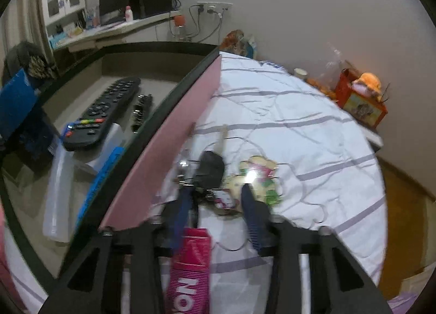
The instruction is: Organize rigid objects
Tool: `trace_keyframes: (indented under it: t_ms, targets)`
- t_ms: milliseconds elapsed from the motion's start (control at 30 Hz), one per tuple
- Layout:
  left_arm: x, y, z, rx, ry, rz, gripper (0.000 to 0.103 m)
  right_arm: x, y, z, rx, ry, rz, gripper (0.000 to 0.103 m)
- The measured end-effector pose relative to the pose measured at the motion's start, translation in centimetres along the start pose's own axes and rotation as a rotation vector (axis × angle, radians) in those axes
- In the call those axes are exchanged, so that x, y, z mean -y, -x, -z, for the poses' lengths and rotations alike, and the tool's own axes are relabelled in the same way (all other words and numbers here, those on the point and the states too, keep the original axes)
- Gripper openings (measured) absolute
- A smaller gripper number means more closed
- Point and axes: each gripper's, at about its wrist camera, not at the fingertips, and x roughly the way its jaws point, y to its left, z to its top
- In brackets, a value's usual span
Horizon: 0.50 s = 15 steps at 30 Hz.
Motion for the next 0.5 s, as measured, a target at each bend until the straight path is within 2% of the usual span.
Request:
trace_keyframes:
  t_ms: [167,500]
  targets:
    - [-0.1,0.0,0.1,0.000,-0.001,-0.002,0.014,0.5,0.8,0.4,0.013,-0.040,0.012,0.007]
    - [-0.1,0.1,0.1,0.000,-0.003,-0.005,0.014,4.1,2.9,3.4,0.052,-0.227,0.063,0.006]
